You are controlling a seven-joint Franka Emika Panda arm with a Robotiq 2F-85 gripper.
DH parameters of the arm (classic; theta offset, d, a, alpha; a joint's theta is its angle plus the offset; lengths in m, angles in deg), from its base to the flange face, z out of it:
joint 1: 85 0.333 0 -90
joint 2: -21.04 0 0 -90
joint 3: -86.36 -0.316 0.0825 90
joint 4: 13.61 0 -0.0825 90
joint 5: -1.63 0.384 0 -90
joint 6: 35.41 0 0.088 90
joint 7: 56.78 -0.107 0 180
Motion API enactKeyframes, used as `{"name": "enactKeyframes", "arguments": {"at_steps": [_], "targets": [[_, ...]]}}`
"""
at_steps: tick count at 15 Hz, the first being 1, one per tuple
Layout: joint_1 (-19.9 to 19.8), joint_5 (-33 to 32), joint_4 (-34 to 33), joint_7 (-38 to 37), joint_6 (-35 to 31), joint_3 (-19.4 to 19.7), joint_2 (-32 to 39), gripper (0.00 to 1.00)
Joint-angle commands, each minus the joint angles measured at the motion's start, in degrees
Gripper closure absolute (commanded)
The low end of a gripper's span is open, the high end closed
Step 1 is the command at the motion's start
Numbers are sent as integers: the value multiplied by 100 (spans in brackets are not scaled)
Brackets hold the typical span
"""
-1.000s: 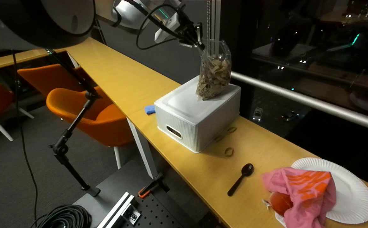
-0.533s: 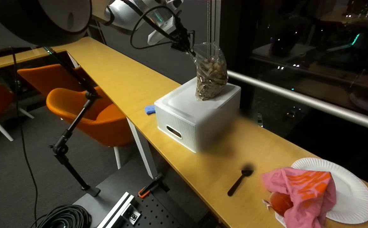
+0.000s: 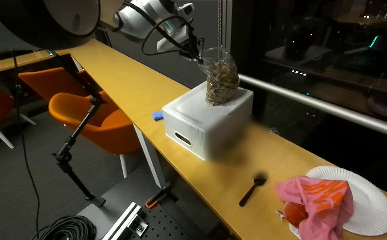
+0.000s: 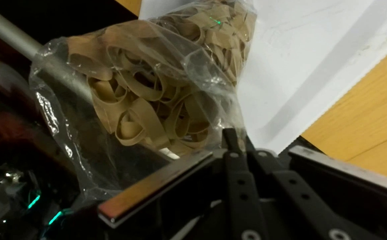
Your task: Remove the turnip plushie and pink shirt from the top of the basket, then put the bag of rubber bands on the white basket
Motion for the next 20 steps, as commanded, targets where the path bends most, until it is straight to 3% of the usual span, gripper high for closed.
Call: {"name": "enactKeyframes", "arguments": {"at_steps": [1, 10, 14, 17, 18, 20], "targets": [[-23, 110, -100, 183, -92, -120, 0, 100], [-13, 190, -377, 263, -39, -278, 85, 100], [153, 365, -611, 426, 4, -134, 200, 100], [44, 313, -602, 387, 13, -264, 208, 100], [48, 305, -616, 379, 26, -259, 217, 74], [52, 308, -657, 371, 51, -257, 238, 68]]}}
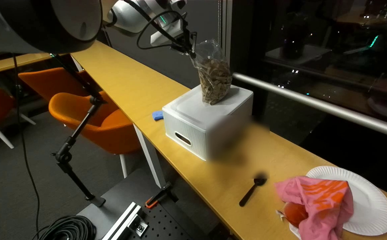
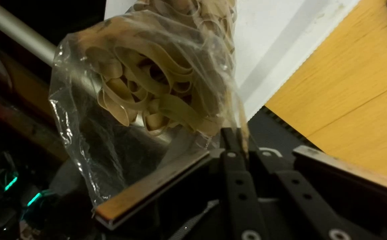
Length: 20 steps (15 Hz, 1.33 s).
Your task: Remove the turnip plushie and pink shirt from the top of the basket, then put the bag of rubber bands on the white basket
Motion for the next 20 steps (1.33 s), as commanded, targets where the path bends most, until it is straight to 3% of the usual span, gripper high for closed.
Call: {"name": "enactKeyframes", "arguments": {"at_steps": [1, 9, 19, 20], "targets": [[-23, 126, -253, 136, 89, -64, 105, 60], [-12, 119, -336, 125, 129, -56, 138, 2], [-7, 227, -444, 139, 172, -100, 191, 0], [127, 337, -526, 194, 185, 59, 214, 0]]}}
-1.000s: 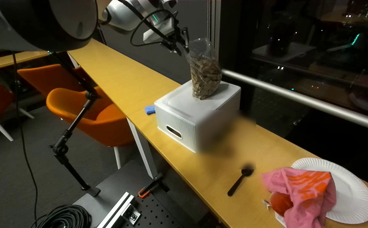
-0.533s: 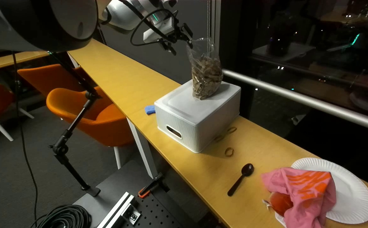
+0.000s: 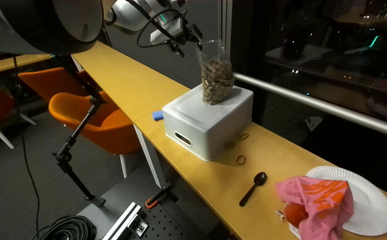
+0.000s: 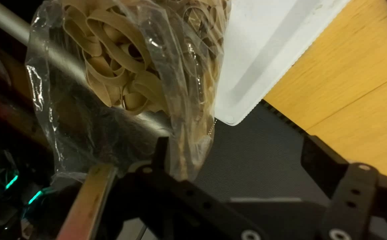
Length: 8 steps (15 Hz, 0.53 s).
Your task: Remove the turnip plushie and pink shirt from the top of the basket, then put the bag of rubber bands on the white basket
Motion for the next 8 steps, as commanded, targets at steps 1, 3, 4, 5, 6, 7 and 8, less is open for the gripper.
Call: {"name": "enactKeyframes", "arguments": {"at_steps": [1, 3, 4, 5, 6, 7, 8], "targets": [[152, 304, -444, 191, 196, 85, 177, 0], [66, 222, -472, 146, 255, -71, 149, 0], [67, 231, -509, 147, 278, -83, 141, 0], [76, 217, -555, 142, 301, -84, 142, 0], [84, 195, -587, 138, 327, -78, 129, 0], [80, 199, -618, 142, 352, -82, 110, 0], [81, 186, -665, 135, 394, -73, 99, 0]]}}
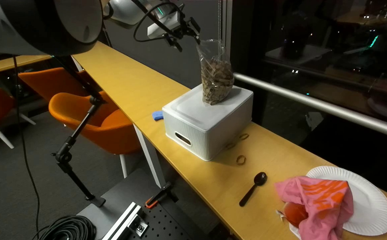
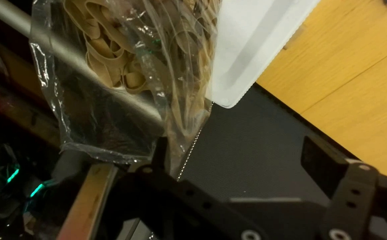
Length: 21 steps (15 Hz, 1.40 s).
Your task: Remove the turnip plushie and pink shirt from the top of the basket, then put the bag of rubber bands on the white basket
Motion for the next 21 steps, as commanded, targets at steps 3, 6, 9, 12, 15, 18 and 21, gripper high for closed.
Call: {"name": "enactKeyframes", "arguments": {"at_steps": [3, 6, 9, 12, 15, 18, 21], "targets": [[27, 63, -489, 111, 381, -19, 67, 0], [35, 41, -595, 107, 465, -14, 58, 0], [36, 24, -597, 39, 721, 22, -69, 0], [-32, 112, -494, 40, 1171, 7, -387, 0], [-146, 243, -318, 40, 1650, -36, -823, 0], [-210, 420, -261, -8, 2238, -38, -1214, 0], [-271, 637, -227, -83, 2649, -28, -1527, 0]]}}
